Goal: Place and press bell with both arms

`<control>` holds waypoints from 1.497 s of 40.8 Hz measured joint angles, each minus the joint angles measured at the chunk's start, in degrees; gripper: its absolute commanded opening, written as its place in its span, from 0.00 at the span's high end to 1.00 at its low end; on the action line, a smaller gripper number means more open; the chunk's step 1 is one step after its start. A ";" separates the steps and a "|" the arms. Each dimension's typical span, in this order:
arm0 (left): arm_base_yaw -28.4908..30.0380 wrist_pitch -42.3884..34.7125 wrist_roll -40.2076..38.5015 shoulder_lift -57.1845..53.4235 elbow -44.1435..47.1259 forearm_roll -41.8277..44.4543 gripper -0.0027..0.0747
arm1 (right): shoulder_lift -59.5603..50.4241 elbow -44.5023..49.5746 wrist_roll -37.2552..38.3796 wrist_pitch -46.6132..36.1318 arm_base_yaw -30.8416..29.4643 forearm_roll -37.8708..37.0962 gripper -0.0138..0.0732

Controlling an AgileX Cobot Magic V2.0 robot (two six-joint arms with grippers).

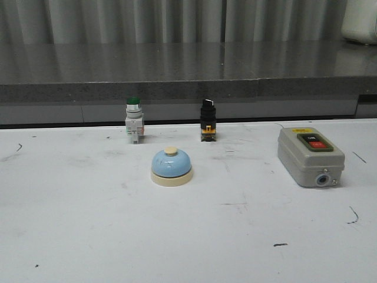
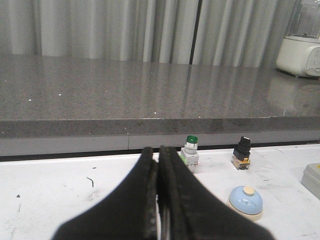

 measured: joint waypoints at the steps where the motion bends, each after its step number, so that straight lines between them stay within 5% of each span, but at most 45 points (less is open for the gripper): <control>1: 0.00 0.00 0.00 0.00 0.00 0.00 0.99 | 2.68 -1.79 0.00 -0.53 0.00 0.00 0.92; 13: 0.00 0.08 0.00 0.00 0.00 0.00 0.99 | 31.81 -13.12 0.00 -7.93 2.25 0.03 0.92; 30: 0.00 0.21 0.00 0.00 0.00 0.00 0.99 | 64.59 -33.09 0.00 -8.84 19.40 1.41 0.92; 48: 0.00 0.24 0.00 0.00 0.00 0.00 0.99 | 87.37 -58.08 0.10 4.78 30.32 5.09 0.92; 61: 0.00 0.24 0.00 0.00 0.00 0.00 0.99 | 90.16 -61.78 0.10 7.19 31.57 5.31 0.92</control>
